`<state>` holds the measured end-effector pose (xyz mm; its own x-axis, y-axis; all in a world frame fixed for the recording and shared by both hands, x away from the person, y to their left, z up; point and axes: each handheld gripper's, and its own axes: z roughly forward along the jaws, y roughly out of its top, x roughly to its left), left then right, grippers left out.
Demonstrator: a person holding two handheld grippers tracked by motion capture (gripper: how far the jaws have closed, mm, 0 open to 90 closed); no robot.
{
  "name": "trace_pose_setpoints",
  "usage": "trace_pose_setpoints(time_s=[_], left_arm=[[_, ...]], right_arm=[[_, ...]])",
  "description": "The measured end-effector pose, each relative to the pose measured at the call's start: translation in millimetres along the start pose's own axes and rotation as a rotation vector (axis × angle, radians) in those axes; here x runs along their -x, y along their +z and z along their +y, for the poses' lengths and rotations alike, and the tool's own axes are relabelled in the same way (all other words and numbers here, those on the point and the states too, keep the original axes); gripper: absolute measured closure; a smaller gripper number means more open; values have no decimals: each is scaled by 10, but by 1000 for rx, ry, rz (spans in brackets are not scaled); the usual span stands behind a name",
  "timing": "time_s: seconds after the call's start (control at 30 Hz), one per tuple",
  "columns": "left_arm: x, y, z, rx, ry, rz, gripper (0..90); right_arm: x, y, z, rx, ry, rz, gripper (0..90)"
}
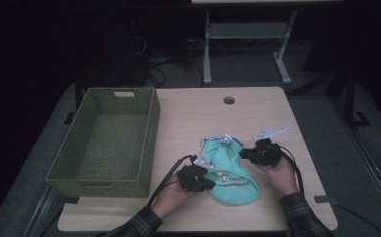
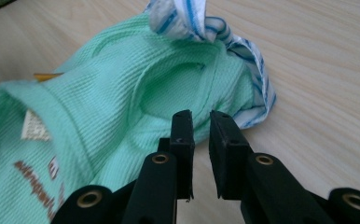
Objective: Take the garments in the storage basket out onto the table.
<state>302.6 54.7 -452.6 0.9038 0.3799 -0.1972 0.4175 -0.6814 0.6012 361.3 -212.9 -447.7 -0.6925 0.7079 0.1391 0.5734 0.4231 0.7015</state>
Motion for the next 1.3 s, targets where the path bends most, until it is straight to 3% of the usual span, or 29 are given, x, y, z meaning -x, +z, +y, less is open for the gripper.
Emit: trace_pose_setpoints(time_s=[0.1,0.2,0.4,0.57,0.73,1.13,1.3], left_arm=[[-6,45,-17,-34,34,14,888],[-17,49,-18,-28,22,3,889],[-13,45,-15,-37,40,9,889],[0,48,-11,-39,49,16,891],[16,47,-7,-44,57,22,893],[16,38,-5,-54,62,20,894],[16,35,-6,-57,63,20,894]], right_arm=[[36,68,21,3,18,-6,787],[80,136,31,8,38,-10,778],[120,271,32,-14,57,-10,733],[57,326,26,-39,13,-24,868],[51,265,40,-33,-25,-80,882],[427,18,-133,-4,30,-176,872],[474,-36,-176,-4,29,-237,847]])
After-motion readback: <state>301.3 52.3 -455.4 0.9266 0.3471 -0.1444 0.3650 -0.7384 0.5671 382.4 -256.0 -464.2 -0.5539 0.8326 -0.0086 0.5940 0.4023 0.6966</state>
